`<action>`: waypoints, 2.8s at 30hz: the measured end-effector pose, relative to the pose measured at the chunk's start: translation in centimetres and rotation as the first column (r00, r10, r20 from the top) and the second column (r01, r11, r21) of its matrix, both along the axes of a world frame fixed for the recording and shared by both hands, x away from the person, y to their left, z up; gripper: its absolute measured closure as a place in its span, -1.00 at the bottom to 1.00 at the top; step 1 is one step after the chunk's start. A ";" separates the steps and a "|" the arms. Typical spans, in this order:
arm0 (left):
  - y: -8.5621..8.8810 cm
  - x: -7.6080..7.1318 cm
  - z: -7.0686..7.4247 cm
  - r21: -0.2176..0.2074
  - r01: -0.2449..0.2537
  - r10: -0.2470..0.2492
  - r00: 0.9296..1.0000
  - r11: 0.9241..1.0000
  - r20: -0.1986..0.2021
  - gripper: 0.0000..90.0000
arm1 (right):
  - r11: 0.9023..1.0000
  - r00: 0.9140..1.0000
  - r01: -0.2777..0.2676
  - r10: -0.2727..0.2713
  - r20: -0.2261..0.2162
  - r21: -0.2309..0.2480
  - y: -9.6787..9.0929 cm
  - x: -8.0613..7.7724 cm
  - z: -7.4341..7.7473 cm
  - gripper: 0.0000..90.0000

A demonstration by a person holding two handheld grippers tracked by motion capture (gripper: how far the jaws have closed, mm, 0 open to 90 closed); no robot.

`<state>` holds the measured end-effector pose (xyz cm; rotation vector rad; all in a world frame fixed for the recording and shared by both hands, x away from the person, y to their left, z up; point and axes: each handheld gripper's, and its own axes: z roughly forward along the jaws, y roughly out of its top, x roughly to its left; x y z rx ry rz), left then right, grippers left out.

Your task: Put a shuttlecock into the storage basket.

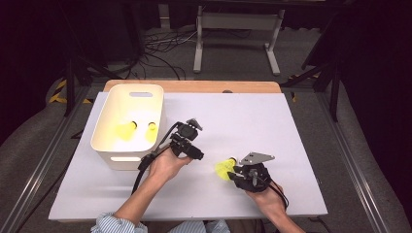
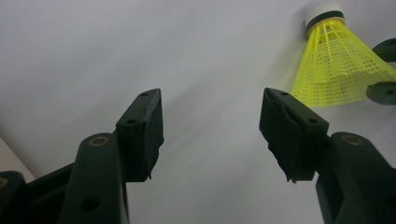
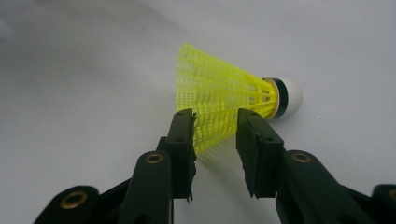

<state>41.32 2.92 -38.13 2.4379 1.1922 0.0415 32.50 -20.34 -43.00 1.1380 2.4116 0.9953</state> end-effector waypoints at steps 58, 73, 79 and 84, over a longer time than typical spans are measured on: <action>0.1 -0.9 0.0 -0.035 0.044 -0.044 0.999 0.998 -0.004 -0.11 | 0.998 0.998 0.061 -0.061 0.003 -0.023 2.5 4.1 1.4 1.00; -0.4 -0.6 -0.7 -0.034 0.045 -0.046 0.999 0.998 -0.020 -0.06 | 0.999 0.998 0.049 -0.049 -0.024 -0.006 3.6 4.7 1.5 1.00; -0.6 -0.5 -0.9 -0.034 0.043 -0.044 0.999 0.998 -0.021 -0.01 | 0.999 0.999 0.033 -0.033 -0.026 0.002 3.9 4.7 1.6 1.00; -0.6 -0.4 -1.1 -0.031 0.035 -0.036 0.999 0.999 -0.022 0.05 | 1.000 0.999 0.015 -0.014 -0.031 0.019 4.2 4.6 1.7 1.00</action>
